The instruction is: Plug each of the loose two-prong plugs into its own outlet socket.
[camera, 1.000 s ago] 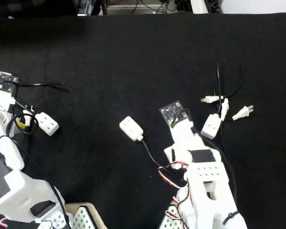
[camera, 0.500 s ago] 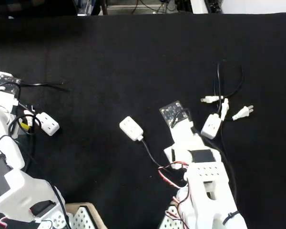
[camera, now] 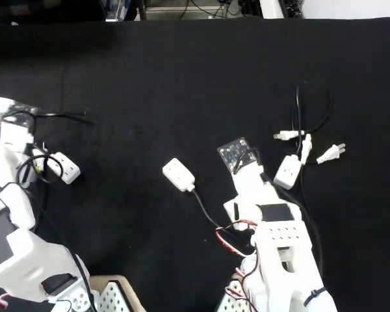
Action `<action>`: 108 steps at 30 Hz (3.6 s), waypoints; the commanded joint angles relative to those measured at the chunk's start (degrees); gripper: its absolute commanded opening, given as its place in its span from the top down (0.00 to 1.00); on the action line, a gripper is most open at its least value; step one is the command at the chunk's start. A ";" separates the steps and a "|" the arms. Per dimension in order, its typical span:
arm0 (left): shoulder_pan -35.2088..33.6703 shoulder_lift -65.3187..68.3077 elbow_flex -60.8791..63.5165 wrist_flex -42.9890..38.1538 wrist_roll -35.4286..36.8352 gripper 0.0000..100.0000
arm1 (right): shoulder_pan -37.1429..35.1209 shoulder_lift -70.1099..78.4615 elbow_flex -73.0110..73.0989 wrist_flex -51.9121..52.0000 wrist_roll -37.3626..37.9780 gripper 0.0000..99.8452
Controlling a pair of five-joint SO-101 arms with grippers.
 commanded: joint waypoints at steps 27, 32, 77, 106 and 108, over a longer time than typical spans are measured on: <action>-2.15 -18.29 11.82 -5.45 -7.21 0.96 | -0.79 -0.75 -0.13 -0.70 -0.53 0.72; -2.42 -16.97 11.74 -5.45 -9.05 0.96 | -0.79 -0.75 -0.13 -0.70 -0.53 0.72; -4.18 -6.24 2.68 -5.80 -18.90 0.97 | -0.79 -0.75 -0.13 -0.70 -0.53 0.72; -6.20 21.36 -41.89 23.47 -19.60 0.74 | -0.79 -0.75 -0.13 -0.70 -0.53 0.72; -5.58 24.97 -47.78 28.13 -19.69 0.74 | -0.79 -0.75 -0.13 -0.70 -0.53 0.72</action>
